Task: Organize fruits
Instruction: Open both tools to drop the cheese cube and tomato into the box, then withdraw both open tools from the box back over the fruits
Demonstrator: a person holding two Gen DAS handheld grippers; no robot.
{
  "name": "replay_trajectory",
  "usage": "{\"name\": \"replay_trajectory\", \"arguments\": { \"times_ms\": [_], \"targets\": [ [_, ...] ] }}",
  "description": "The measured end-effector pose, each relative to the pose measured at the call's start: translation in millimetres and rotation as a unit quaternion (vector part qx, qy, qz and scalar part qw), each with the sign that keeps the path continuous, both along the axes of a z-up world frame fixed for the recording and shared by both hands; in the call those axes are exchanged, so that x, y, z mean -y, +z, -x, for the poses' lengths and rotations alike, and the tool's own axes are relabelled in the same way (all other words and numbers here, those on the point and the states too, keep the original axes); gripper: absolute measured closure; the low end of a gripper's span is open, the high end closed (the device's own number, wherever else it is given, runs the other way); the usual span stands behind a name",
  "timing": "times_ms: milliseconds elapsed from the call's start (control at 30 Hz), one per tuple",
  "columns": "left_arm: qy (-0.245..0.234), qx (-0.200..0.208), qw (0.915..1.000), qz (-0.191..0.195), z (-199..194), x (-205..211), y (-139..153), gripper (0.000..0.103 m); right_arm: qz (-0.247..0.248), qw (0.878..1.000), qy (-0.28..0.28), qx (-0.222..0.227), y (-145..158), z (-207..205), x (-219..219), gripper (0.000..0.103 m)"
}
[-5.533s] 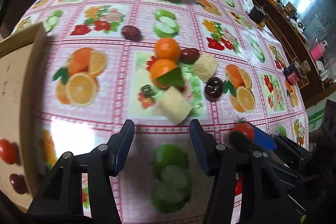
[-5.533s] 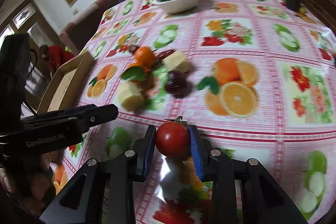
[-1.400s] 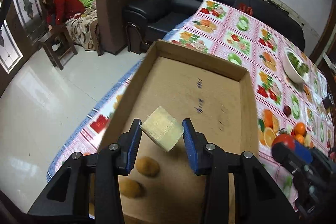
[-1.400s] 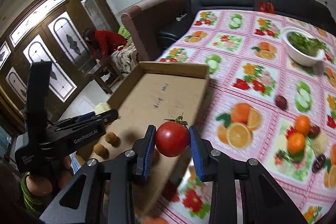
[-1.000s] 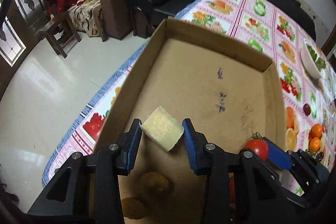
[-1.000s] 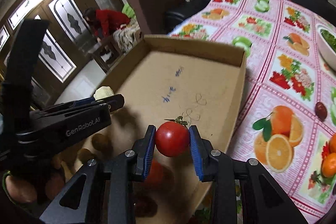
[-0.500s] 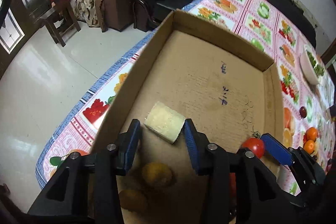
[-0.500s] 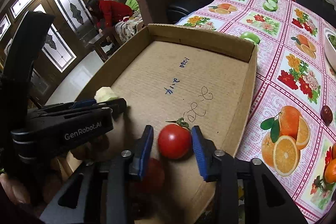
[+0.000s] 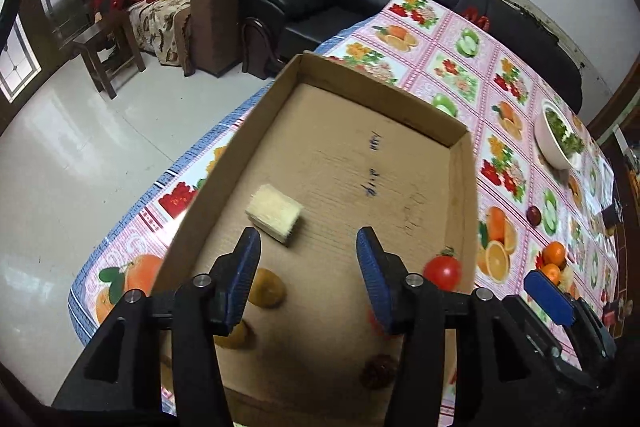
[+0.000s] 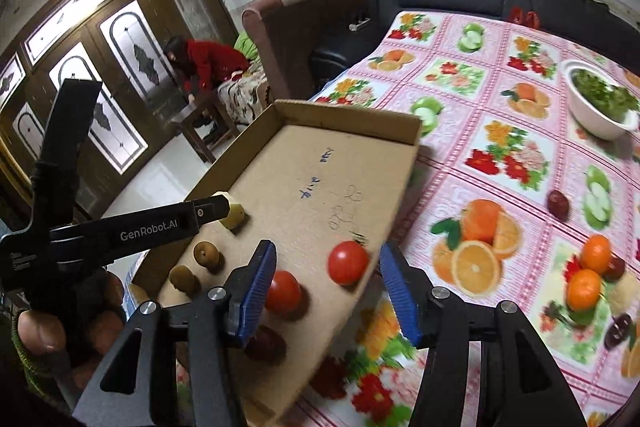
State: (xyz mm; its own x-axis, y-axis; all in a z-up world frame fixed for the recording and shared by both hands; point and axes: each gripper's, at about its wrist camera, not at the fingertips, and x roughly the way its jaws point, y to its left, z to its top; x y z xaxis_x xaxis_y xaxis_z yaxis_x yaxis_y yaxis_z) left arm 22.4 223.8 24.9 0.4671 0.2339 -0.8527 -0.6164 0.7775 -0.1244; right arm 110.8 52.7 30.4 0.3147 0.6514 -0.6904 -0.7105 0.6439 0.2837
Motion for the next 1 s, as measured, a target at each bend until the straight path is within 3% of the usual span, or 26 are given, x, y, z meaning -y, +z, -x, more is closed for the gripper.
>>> {"name": "replay_trajectory", "arguments": {
  "times_ms": [467,1000],
  "targets": [
    [-0.065,-0.008,0.9977,-0.017,-11.3,74.0,5.3,0.054,-0.015,0.996,-0.081,-0.02,-7.7,-7.0,99.3,0.046],
    [-0.163,-0.025,0.9861,-0.023,-29.5,160.0,-1.6,0.053,-0.013,0.978,-0.206,-0.032,-19.7,-20.8,217.1,0.045]
  ]
}}
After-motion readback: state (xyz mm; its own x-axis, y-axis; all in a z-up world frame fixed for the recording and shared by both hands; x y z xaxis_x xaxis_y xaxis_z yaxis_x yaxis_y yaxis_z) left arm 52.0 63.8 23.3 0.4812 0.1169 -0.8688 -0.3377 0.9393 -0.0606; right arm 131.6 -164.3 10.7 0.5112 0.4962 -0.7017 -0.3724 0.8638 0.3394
